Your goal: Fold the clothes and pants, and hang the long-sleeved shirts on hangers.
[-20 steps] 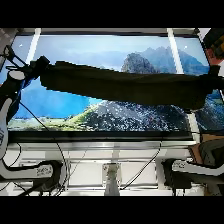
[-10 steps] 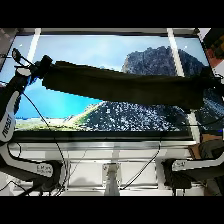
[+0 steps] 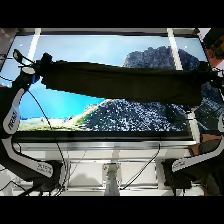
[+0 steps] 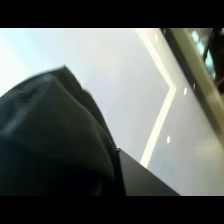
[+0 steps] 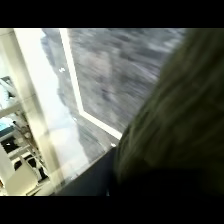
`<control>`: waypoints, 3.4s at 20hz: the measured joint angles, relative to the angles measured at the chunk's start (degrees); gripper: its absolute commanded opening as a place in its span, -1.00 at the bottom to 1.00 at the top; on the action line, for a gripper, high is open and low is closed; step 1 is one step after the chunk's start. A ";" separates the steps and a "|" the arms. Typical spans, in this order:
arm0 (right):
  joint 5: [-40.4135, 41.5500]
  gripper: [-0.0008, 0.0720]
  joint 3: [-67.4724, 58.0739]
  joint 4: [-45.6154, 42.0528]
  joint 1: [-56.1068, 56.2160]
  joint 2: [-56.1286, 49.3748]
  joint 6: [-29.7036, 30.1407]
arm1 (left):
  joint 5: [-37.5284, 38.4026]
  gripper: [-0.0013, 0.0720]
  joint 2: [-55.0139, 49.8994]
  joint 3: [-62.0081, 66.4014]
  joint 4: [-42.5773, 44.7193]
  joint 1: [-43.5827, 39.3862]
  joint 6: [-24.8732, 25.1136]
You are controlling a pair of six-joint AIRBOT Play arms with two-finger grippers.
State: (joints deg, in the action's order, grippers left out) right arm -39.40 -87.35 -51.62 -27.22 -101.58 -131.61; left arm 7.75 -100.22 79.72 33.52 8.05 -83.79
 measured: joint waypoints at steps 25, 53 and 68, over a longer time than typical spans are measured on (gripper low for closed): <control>-58.84 0.89 -23.17 -5.79 -23.93 -11.78 35.74 | 32.00 0.47 1.25 20.83 -2.69 -9.29 10.27; -56.54 0.88 -27.80 8.09 -23.85 -27.47 47.54 | 40.26 0.47 3.15 20.94 -2.75 -11.30 11.17; -58.88 -0.90 -28.59 10.27 -17.70 -27.67 48.46 | 40.30 -0.94 2.93 20.94 -2.75 -15.41 11.15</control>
State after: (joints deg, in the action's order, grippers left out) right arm -98.28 -115.94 -41.34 -44.93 -129.25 -83.15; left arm 48.05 -97.30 100.66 30.76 -7.35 -72.64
